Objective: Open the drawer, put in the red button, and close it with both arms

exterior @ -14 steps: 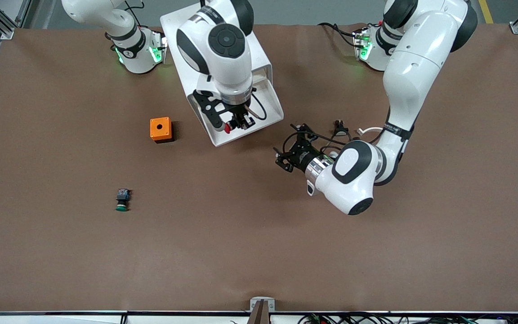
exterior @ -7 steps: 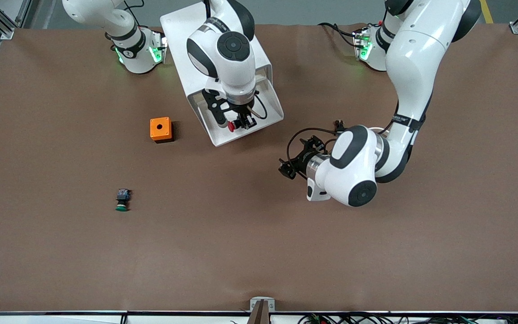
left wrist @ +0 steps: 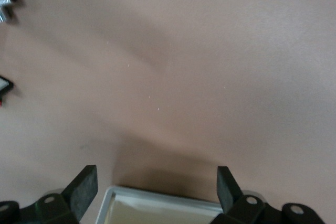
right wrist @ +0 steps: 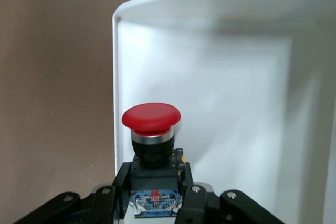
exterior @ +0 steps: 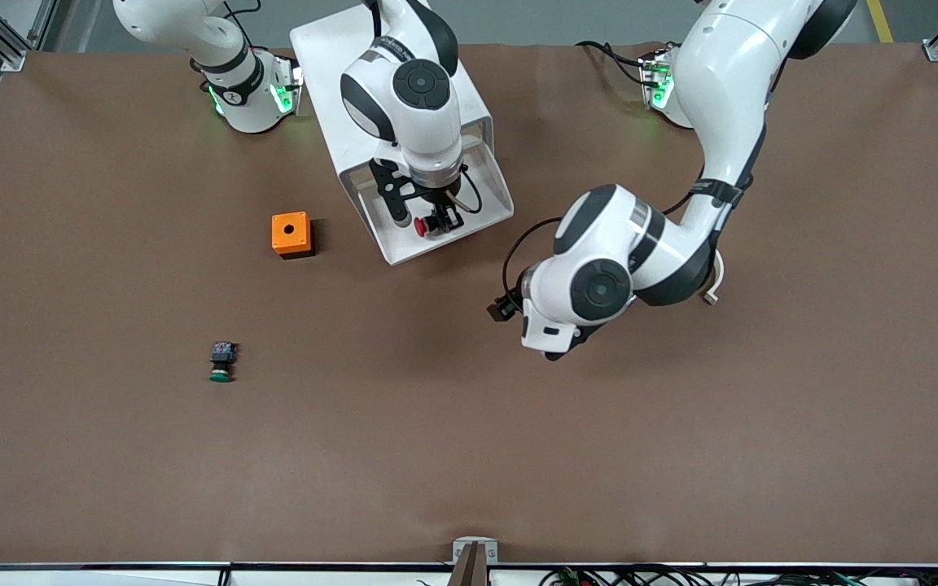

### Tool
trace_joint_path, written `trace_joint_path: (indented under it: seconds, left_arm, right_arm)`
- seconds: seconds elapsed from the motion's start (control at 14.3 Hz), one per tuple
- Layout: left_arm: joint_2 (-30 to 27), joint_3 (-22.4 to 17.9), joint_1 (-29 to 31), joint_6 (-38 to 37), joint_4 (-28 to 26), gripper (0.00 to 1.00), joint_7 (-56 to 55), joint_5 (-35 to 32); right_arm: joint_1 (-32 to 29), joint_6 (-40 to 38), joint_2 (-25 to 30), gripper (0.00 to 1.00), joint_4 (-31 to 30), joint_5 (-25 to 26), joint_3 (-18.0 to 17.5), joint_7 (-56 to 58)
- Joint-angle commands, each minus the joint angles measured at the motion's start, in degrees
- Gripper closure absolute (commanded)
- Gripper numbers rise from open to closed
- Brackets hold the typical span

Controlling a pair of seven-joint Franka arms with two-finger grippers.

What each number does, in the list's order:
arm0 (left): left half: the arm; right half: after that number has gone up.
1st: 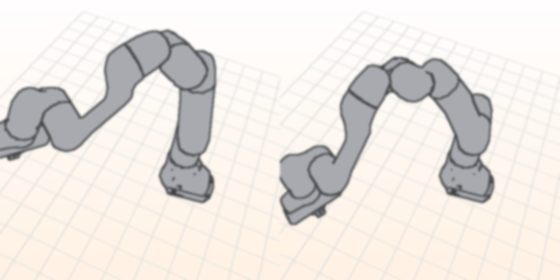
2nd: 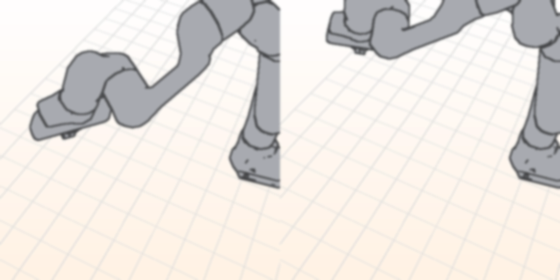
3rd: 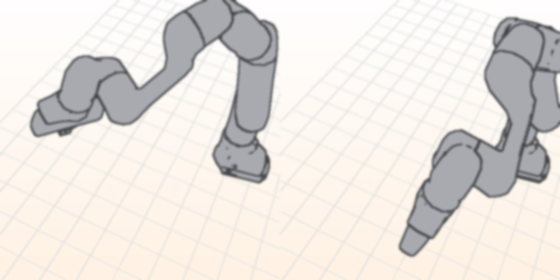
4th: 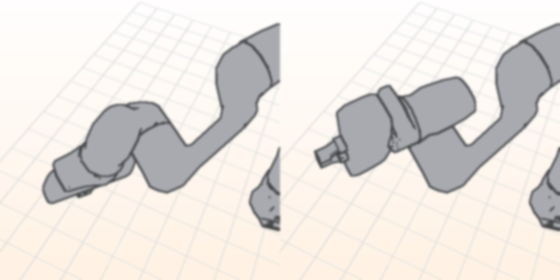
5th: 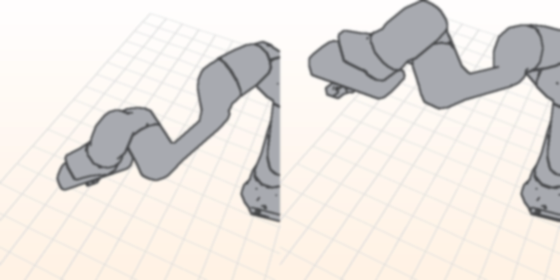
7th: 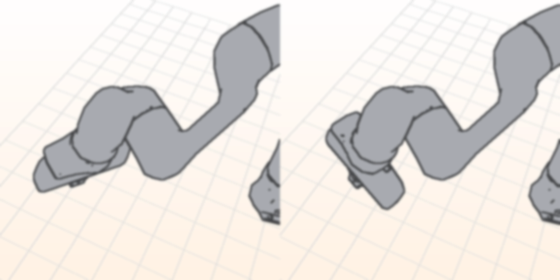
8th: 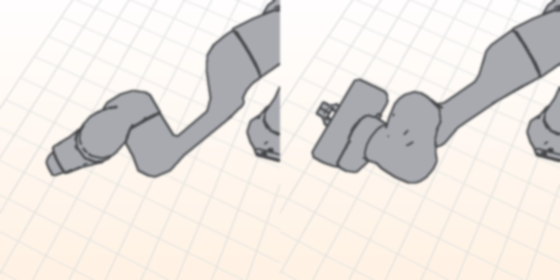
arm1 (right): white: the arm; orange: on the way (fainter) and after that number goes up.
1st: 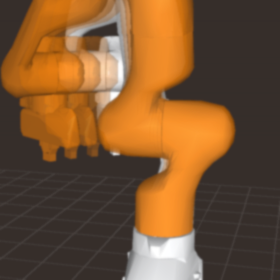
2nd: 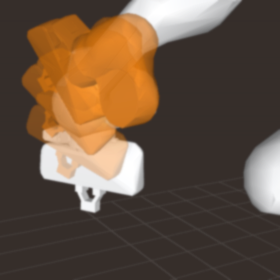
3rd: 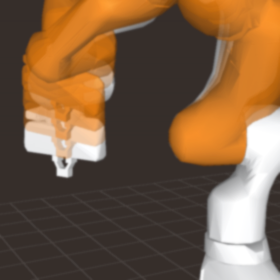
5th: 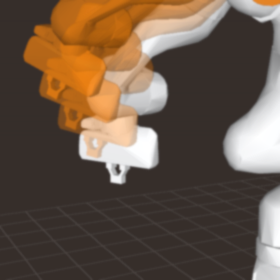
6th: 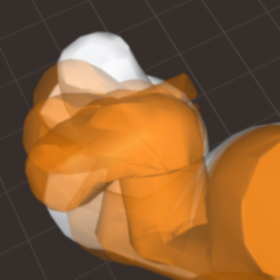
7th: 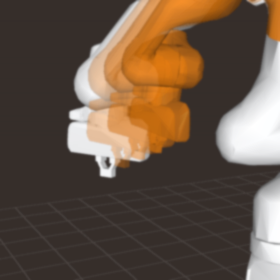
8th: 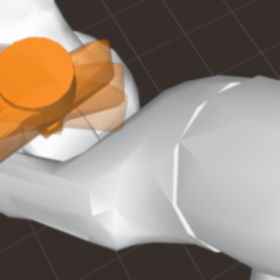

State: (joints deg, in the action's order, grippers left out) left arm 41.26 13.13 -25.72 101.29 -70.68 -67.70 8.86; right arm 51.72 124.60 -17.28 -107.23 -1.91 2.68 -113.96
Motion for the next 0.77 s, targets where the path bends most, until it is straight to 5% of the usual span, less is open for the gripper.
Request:
trace_joint_path:
  seconds: [0.0,0.07,0.14,0.7]
  left_arm:
    - [-2.93,-0.47,-2.4,0.92,-1.12,0.0,-0.33,-4.9]
    - [-3.64,-0.38,-2.66,1.27,-1.12,0.0,-0.33,-7.0]
    - [-4.25,-0.38,-4.32,1.27,-1.21,0.0,-0.85,-10.06]
    - [-4.35,-0.47,-7.68,7.51,-1.56,0.0,-5.69,-17.39]
  right_arm:
    - [0.23,-1.19,2.07,0.23,-1.67,1.3,0.4,-0.92]
    - [0.23,-2.07,2.07,0.06,-1.23,1.3,0.49,-0.31]
    - [0.05,-3.21,2.24,0.0,-0.53,1.3,0.66,0.83]
    - [-12.85,-20.35,5.93,0.0,10.9,0.51,1.45,29.62]
